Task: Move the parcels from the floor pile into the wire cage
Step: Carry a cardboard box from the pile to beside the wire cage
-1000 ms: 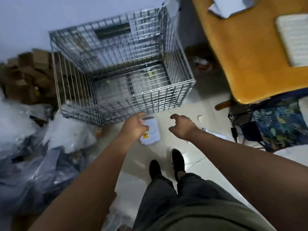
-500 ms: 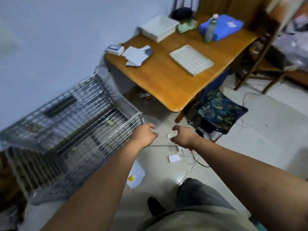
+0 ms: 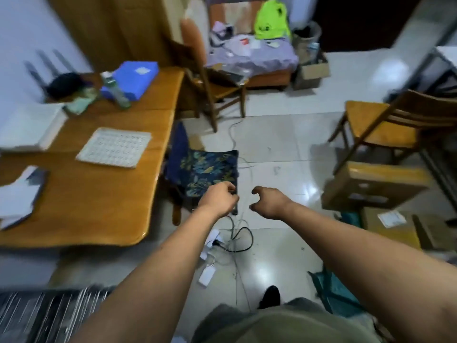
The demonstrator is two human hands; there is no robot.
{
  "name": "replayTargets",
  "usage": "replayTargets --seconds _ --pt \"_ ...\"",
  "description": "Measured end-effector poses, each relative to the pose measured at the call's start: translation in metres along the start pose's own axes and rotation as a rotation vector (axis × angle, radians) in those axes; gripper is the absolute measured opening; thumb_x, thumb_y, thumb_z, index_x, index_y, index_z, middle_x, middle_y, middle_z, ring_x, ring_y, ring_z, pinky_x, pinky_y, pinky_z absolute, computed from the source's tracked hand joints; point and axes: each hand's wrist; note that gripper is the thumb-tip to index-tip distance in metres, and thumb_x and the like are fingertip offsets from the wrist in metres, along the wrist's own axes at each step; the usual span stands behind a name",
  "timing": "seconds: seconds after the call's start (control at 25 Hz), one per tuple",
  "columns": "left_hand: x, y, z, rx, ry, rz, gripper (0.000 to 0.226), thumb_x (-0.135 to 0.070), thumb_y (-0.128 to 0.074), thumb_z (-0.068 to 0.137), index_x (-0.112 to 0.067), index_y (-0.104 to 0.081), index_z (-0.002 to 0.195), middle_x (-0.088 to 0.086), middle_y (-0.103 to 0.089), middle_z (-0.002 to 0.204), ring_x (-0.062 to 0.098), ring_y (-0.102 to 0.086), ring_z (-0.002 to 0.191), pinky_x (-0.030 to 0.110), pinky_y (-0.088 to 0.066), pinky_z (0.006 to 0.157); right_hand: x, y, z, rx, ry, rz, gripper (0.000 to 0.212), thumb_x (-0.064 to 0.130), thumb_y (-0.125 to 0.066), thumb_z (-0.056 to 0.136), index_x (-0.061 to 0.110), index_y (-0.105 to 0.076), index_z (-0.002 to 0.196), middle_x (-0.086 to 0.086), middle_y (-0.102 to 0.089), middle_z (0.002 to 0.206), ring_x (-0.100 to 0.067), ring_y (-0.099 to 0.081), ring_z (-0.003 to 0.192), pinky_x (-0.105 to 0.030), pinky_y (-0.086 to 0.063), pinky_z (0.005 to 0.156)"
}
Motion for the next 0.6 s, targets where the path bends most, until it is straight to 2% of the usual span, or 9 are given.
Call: replayTargets --seconds 0.08,0.24,0.4,0.52,0.6 --pt "-0.048 -0.019 0.033 0.093 -0.102 0.054 0.037 -0.034 -0.065 0.091 -0.025 -0.065 0.126 0.000 -0.072 0.107 0.020 -0.068 0.088 0.030 -0.053 0.081 -0.044 0.025 0.005 -0.063 -0.121 0.087 0.058 0.033 -0.060 0.093 0.019 -0.046 0.147 -0.011 -0.057 0.142 -0.028 -0.053 0.128 -0.033 -0.047 0.097" --pt "-0.123 -0.060 0.075 0.262 -0.286 0.197 0.042 -0.044 -0.063 0.088 -0.030 -0.064 0.127 -0.003 -0.073 0.105 0.021 -0.067 0.099 0.036 -0.055 0.090 -0.115 0.052 -0.008 -0.176 -0.358 0.241 0.057 0.033 -0.059 0.092 0.022 -0.047 0.146 -0.008 -0.058 0.140 -0.027 -0.057 0.122 -0.030 -0.046 0.085" --pt "-0.185 -0.107 0.093 0.428 -0.512 0.337 0.041 -0.044 -0.064 0.088 -0.030 -0.065 0.127 -0.003 -0.073 0.106 0.021 -0.068 0.097 0.037 -0.056 0.091 -0.172 0.051 -0.043 -0.321 -0.587 0.430 0.061 0.035 -0.058 0.089 0.020 -0.048 0.147 -0.008 -0.054 0.147 -0.028 -0.052 0.132 -0.034 -0.046 0.104" --pt "-0.221 -0.144 0.093 0.510 -0.665 0.464 0.039 -0.039 -0.065 0.091 -0.029 -0.064 0.128 -0.001 -0.072 0.110 0.023 -0.066 0.102 0.037 -0.055 0.091 -0.201 0.030 -0.077 -0.366 -0.721 0.557 0.069 0.040 -0.054 0.082 0.016 -0.048 0.146 -0.011 -0.054 0.147 -0.032 -0.052 0.132 -0.036 -0.046 0.104" --pt "-0.239 -0.171 0.090 0.557 -0.723 0.505 0.042 -0.037 -0.066 0.090 -0.028 -0.063 0.132 0.000 -0.072 0.114 0.024 -0.065 0.105 0.037 -0.055 0.093 -0.217 0.013 -0.097 -0.386 -0.801 0.630 0.064 0.037 -0.056 0.083 0.018 -0.050 0.144 -0.011 -0.057 0.143 -0.033 -0.055 0.127 -0.038 -0.048 0.102"
Point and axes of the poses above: each hand's wrist, its own z-axis towards the middle knuckle, its own y-axis out of the back of the hand, x = y × z
